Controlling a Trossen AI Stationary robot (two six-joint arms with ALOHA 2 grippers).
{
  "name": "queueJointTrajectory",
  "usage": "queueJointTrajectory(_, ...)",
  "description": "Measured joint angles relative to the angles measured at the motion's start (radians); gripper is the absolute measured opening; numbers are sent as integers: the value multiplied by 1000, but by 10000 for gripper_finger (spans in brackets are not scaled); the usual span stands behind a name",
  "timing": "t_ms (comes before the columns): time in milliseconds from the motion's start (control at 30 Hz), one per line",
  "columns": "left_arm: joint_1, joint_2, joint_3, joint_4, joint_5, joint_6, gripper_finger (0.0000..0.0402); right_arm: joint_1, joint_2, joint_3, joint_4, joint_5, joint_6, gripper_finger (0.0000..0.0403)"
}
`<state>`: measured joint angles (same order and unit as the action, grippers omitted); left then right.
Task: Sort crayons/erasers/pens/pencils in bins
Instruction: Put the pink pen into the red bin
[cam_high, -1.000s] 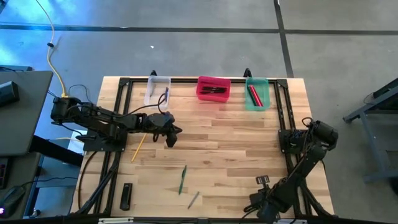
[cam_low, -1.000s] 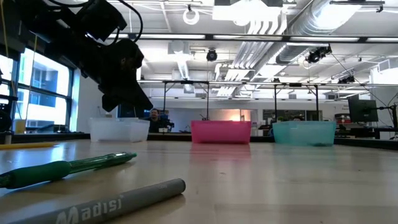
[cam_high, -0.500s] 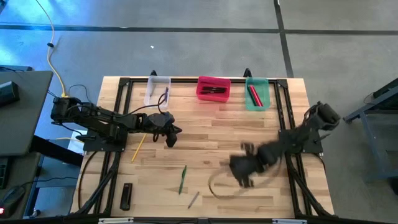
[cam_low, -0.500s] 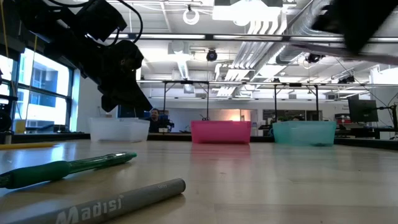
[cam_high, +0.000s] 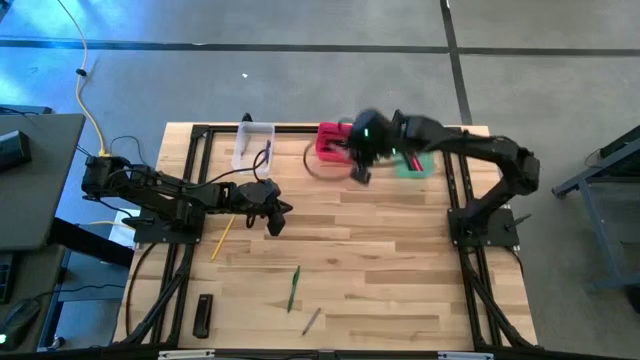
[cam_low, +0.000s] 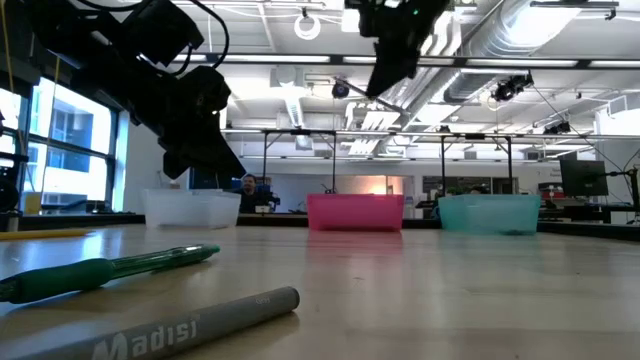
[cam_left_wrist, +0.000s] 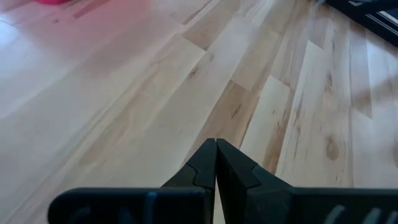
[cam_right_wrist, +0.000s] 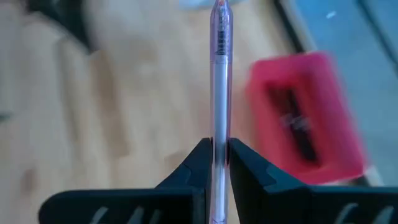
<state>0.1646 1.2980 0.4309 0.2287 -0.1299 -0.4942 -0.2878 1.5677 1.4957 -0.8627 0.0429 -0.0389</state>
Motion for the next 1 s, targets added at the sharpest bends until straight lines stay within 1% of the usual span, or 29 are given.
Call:
queueJointTrajectory(167, 0, 0, 0, 7, -16, -3, 0, -148, 81, 75, 54, -80, -102, 27)
queueJointTrajectory(433, 0, 0, 0, 15, -88, -64, 0, -294, 231, 146, 102, -98, -237, 27)
queueJointTrajectory(633, 0, 0, 0, 19, -95, -79, 0, -364, 346, 154, 121, -225, -276, 27)
queueJointTrajectory(733, -1, 0, 0, 21, -95, -96, 0, -386, 389, 154, 114, -232, -329, 27)
queueJointTrajectory(833, -2, 0, 0, 23, -94, -105, 0, -406, 416, 154, 121, -235, -348, 27)
queueJointTrajectory(1000, -1, 0, 0, 23, -92, -105, 0, -416, 462, 154, 122, -246, -408, 27)
